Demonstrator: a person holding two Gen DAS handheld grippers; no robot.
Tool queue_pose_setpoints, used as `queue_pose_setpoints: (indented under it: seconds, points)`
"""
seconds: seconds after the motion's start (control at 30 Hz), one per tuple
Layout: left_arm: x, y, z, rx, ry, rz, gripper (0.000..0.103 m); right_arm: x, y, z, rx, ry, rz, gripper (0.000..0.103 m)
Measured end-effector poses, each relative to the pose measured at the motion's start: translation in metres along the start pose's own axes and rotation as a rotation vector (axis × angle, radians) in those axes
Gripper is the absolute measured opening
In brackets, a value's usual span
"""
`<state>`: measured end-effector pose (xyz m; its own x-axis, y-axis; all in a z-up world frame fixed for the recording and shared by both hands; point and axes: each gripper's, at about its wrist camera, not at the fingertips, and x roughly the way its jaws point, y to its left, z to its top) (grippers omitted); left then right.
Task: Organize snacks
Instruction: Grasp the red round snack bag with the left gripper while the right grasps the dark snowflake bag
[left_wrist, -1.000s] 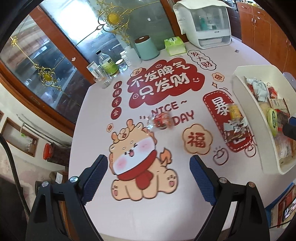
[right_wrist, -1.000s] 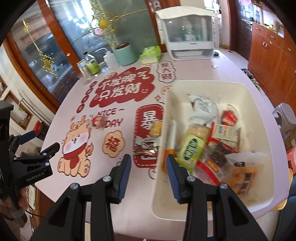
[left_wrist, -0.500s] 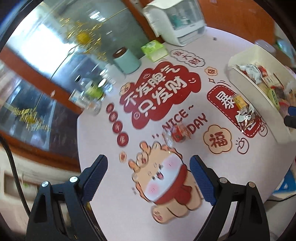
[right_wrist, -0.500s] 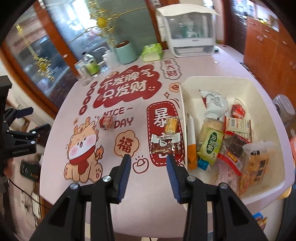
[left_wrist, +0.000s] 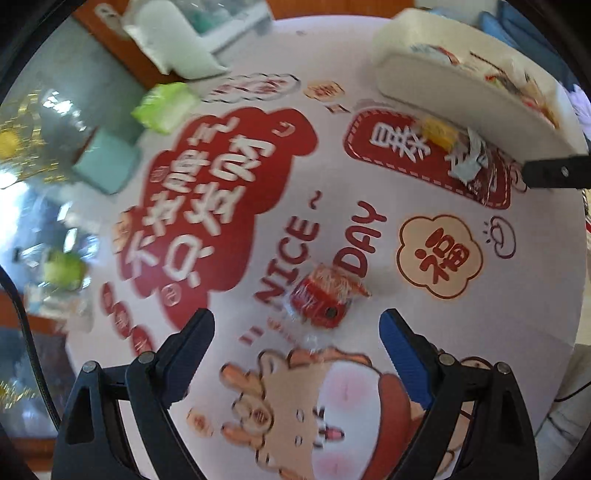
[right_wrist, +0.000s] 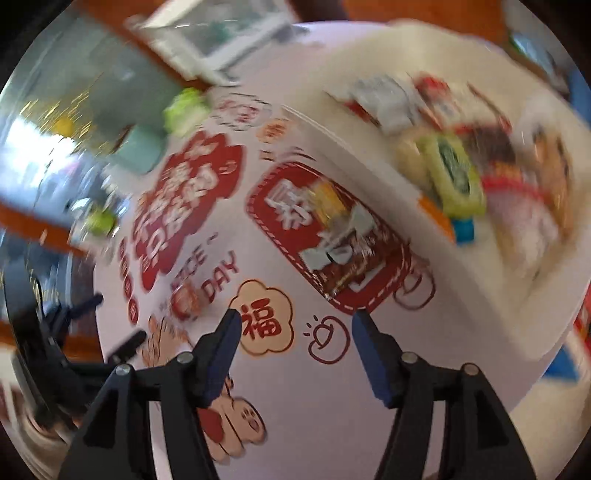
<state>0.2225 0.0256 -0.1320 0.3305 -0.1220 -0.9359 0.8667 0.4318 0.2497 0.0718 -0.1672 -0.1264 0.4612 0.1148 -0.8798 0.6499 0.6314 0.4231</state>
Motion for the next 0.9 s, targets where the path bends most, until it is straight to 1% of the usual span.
queue_pose_setpoints:
  seconds: [0.1,0.17,0.27,0.43,0.53,0.57,0.63,0.7,0.77,0.8,0.83,0.9]
  points:
    - [0.028,0.001,0.002,0.007,0.013,-0.034,0.09,0.016,-0.002,-0.001,0.085,-0.048,-0.054,0.064]
    - [0.046,0.002,0.003,0.002,0.03,-0.066,0.09,0.022,-0.002,-0.001,0.112,-0.082,-0.092,0.064]
    - [0.064,0.005,0.005,0.001,0.044,-0.1,0.09,0.033,-0.005,0.003,0.182,-0.128,-0.166,0.064]
    - [0.081,0.008,0.009,-0.012,0.046,-0.145,0.09,0.053,-0.019,0.01,0.321,-0.144,-0.247,0.064]
    - [0.086,0.011,0.01,-0.036,0.036,-0.173,0.09,0.062,-0.019,0.013,0.334,-0.168,-0.297,0.065]
    - [0.087,0.013,0.01,-0.046,0.036,-0.18,0.09,0.062,-0.015,0.015,0.318,-0.187,-0.322,0.065]
    - [0.088,0.016,0.01,-0.066,0.036,-0.189,0.089,0.065,-0.009,0.018,0.29,-0.185,-0.358,0.066]
    - [0.088,0.019,0.009,-0.092,0.031,-0.208,0.082,0.069,-0.003,0.02,0.247,-0.173,-0.393,0.066]
    - [0.087,0.021,0.007,-0.129,0.032,-0.234,0.068,0.073,0.005,0.02,0.187,-0.16,-0.436,0.066]
    - [0.083,0.022,0.004,-0.142,0.026,-0.23,0.063,0.074,0.008,0.019,0.157,-0.157,-0.456,0.065]
    - [0.082,0.023,0.003,-0.155,0.019,-0.229,0.053,0.074,0.01,0.018,0.136,-0.158,-0.469,0.063]
    - [0.081,0.023,-0.003,-0.188,0.022,-0.214,0.051,0.071,0.011,0.014,0.11,-0.166,-0.481,0.057]
